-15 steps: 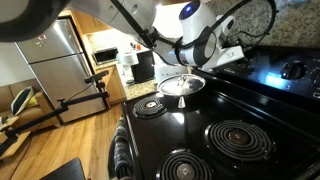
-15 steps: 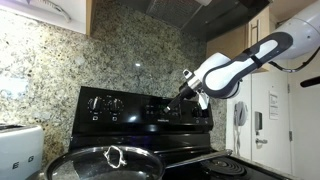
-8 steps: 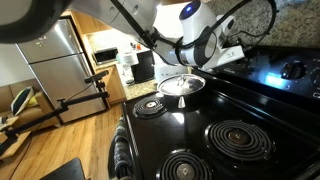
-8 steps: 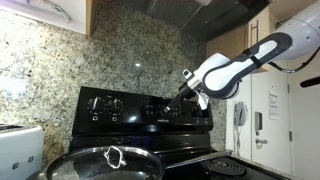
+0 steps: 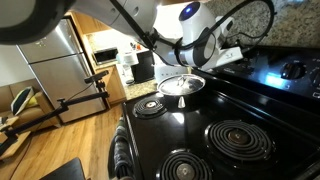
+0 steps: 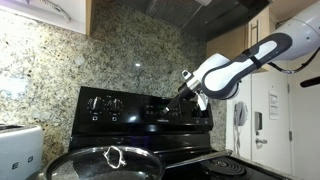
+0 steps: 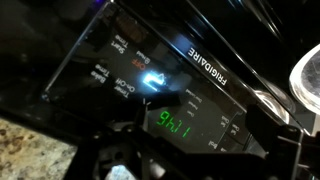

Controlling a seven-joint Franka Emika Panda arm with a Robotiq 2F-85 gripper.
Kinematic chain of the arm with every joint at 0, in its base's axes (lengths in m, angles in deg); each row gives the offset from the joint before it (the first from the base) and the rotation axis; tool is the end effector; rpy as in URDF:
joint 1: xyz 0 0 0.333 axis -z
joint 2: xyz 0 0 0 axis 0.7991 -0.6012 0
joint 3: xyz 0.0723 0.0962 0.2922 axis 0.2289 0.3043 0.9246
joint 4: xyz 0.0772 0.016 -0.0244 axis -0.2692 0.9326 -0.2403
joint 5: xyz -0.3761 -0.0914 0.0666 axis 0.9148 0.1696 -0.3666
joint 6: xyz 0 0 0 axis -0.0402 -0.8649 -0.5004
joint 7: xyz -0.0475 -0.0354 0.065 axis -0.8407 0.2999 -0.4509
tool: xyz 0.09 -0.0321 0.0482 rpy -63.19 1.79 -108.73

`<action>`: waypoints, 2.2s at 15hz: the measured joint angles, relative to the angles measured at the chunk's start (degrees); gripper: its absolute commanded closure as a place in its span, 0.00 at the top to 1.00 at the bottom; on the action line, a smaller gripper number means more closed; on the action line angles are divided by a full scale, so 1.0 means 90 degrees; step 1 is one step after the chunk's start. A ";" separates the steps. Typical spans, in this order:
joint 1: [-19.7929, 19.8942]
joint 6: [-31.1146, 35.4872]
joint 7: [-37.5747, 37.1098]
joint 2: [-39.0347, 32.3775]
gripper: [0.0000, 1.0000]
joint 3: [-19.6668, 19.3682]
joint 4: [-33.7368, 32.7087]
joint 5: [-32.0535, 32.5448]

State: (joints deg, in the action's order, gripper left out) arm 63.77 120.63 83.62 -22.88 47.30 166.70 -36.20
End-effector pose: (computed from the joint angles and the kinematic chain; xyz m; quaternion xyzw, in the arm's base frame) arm 0.7765 -0.0516 0.3395 0.8733 0.2260 0.4160 0.1154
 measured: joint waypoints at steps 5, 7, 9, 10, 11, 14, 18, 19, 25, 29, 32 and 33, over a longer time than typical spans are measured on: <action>-0.0010 0.0000 -0.0002 -0.0060 1.00 0.0057 0.0000 -0.0001; 0.0001 0.0000 -0.0002 -0.0060 1.00 0.0055 0.0000 -0.0001; 0.0004 0.0000 -0.0002 -0.0060 1.00 0.0052 0.0000 -0.0001; 0.0003 0.0000 -0.0002 -0.0060 1.00 0.0052 0.0000 -0.0001; 0.0001 0.0000 -0.0002 -0.0060 1.00 0.0052 0.0000 -0.0001; -0.0011 0.0002 -0.0011 -0.0063 1.00 0.0031 0.0006 -0.0001; -0.0068 0.0049 -0.0018 -0.0062 1.00 -0.0026 0.0096 0.0011; -0.0099 0.0079 -0.0021 -0.0062 1.00 -0.0047 0.0129 0.0030; -0.0262 0.0503 -0.0071 -0.0046 0.99 -0.0152 0.0302 0.0155; -0.0338 0.0791 -0.0285 -0.0044 0.71 -0.0306 0.0323 0.0160; -0.0392 0.0857 -0.0380 -0.0043 0.48 -0.0409 0.0323 0.0166; -0.0415 0.0858 -0.0403 -0.0043 0.41 -0.0437 0.0324 0.0166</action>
State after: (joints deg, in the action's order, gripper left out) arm 60.03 128.35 80.00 -23.27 43.37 169.61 -34.71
